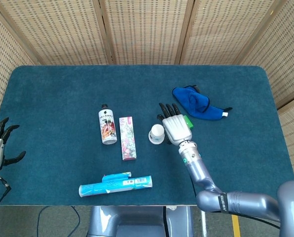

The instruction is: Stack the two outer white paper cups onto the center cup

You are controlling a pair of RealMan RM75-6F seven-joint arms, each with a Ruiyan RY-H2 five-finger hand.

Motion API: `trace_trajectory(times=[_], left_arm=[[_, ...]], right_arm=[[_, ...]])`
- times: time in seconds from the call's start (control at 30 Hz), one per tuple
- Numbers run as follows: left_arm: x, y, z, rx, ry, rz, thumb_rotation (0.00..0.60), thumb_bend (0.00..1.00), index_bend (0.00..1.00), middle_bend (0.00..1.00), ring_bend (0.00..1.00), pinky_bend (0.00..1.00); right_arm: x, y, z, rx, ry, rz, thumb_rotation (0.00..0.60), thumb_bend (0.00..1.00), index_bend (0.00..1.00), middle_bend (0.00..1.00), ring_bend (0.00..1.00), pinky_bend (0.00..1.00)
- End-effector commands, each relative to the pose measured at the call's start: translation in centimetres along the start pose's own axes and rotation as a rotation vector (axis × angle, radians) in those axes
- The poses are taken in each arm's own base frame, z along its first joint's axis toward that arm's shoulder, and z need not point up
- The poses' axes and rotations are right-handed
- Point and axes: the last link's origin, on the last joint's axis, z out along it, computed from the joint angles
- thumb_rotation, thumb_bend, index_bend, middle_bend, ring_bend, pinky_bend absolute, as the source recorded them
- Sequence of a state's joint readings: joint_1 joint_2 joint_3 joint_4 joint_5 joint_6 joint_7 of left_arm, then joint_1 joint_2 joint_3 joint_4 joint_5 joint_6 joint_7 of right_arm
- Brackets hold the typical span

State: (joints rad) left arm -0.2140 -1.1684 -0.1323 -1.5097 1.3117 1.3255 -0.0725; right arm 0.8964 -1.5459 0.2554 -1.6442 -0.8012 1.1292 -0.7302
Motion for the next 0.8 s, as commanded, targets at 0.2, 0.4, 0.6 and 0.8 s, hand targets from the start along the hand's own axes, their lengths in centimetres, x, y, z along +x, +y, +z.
trace_trajectory(times=[0.2, 0.4, 0.6, 0.8], left_arm=[[-0.3, 0.5, -0.3, -0.017, 0.02, 0.003, 0.6, 0.25, 0.02, 0.0, 0.0, 0.0], [-0.6, 0.9, -1.0, -0.026, 0.03, 0.021, 0.6, 0.23, 0.0, 0.0, 0.0, 0.0], [-1.0, 1.2, -1.9, -0.023, 0.045, 0.046, 0.6, 0.23, 0.0, 0.0, 0.0, 0.0], [-1.2, 1.1, -2.7, -0.022, 0.047, 0.057, 0.6, 0.23, 0.0, 0.0, 0.0, 0.0]], right_arm=[[-1.5, 6.4, -6.8, -0.067, -0.011, -0.035, 0.6, 0.07, 0.1, 0.0, 0.0, 0.0], [-2.7, 11.7, -12.6, -0.137, 0.022, -0.034, 0.6, 0.07, 0.01, 0.0, 0.0, 0.0], [-3.3, 15.7, -16.9, -0.204, 0.086, 0.013, 0.6, 0.07, 0.0, 0.0, 0.0, 0.0], [-3.5, 18.5, -19.6, -0.259, 0.126, 0.048, 0.6, 0.07, 0.0, 0.0, 0.0, 0.0]])
